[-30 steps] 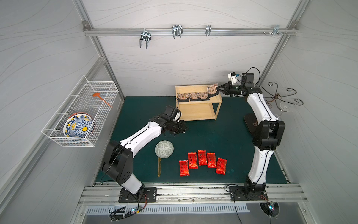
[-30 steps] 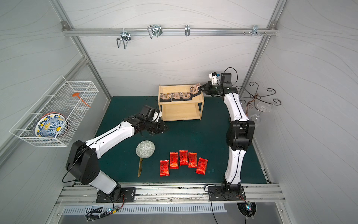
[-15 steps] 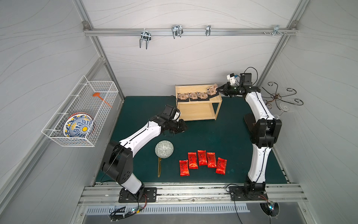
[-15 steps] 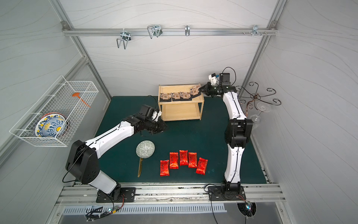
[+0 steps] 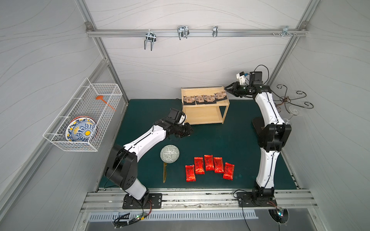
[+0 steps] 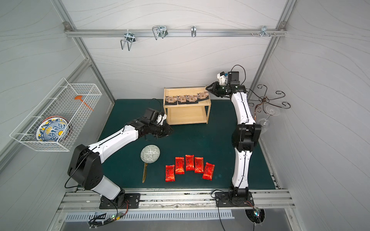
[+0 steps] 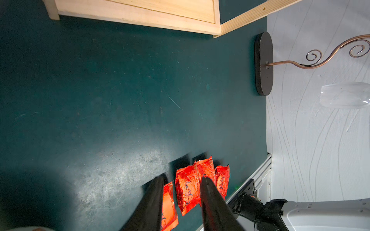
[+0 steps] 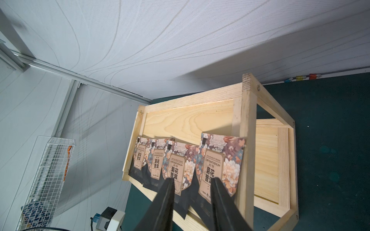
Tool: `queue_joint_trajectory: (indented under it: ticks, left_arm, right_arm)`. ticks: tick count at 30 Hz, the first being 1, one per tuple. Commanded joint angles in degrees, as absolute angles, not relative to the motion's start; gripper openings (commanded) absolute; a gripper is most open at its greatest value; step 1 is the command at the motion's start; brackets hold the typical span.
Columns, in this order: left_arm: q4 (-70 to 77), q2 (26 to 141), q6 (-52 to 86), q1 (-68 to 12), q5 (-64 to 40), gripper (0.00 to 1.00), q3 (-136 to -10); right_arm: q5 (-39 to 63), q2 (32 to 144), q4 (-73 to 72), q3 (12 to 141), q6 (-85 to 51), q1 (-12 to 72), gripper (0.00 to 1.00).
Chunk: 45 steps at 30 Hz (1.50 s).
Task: Place the tea bags on the shelf by color
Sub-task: Place the tea bag on the shelf, then move the tea bag to the center of the board.
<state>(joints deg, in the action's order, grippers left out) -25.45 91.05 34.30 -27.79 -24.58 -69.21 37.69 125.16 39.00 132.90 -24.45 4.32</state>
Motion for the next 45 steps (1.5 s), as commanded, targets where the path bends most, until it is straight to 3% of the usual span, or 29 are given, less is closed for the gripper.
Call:
queue_joint_trajectory:
  ticks: [1, 7, 12, 20, 30, 36, 42, 45]
  left_arm:
    - [-23.25, 89.92, 34.36, -27.42, -25.55, 0.37, -69.19]
    - [-22.97, 88.8, 34.69, -27.17, -25.67, 0.37, -68.58]
    - [-24.78, 85.22, 35.48, -27.18, -24.14, 0.37, -67.99]
    - [-27.09, 76.17, 37.44, -27.4, -22.01, 0.38, -60.09]
    - [-27.83, 73.8, 38.22, -30.74, -20.74, 0.44, -54.67]
    - [-26.92, 76.25, 38.15, -33.03, -20.65, 0.49, -55.21]
    - [-25.34, 78.6, 38.74, -33.52, -21.09, 0.49, -55.46]
    - [-24.72, 79.6, 38.85, -33.62, -21.18, 0.49, -55.46]
  right_arm:
    - [36.13, 126.88, 42.05, 134.87, -22.49, 5.48, 0.35]
    - [25.83, 124.78, 45.58, 134.88, -16.8, 9.14, 0.35]
    - [16.62, 115.68, 43.28, 126.88, -14.75, 13.06, 0.34]
    - [2.4, 89.36, 30.83, 87.59, -13.83, 27.02, 0.35]
    - [-6.34, 75.86, 22.98, 53.9, -17.64, 50.6, 0.39]
    - [-12.03, 74.53, 28.41, 46.86, -25.14, 57.49, 0.45]
    - [-13.95, 69.16, 30.49, 41.03, -31.12, 61.57, 0.63]
    - [-12.9, 69.69, 28.43, 39.26, -32.89, 62.13, 0.66]
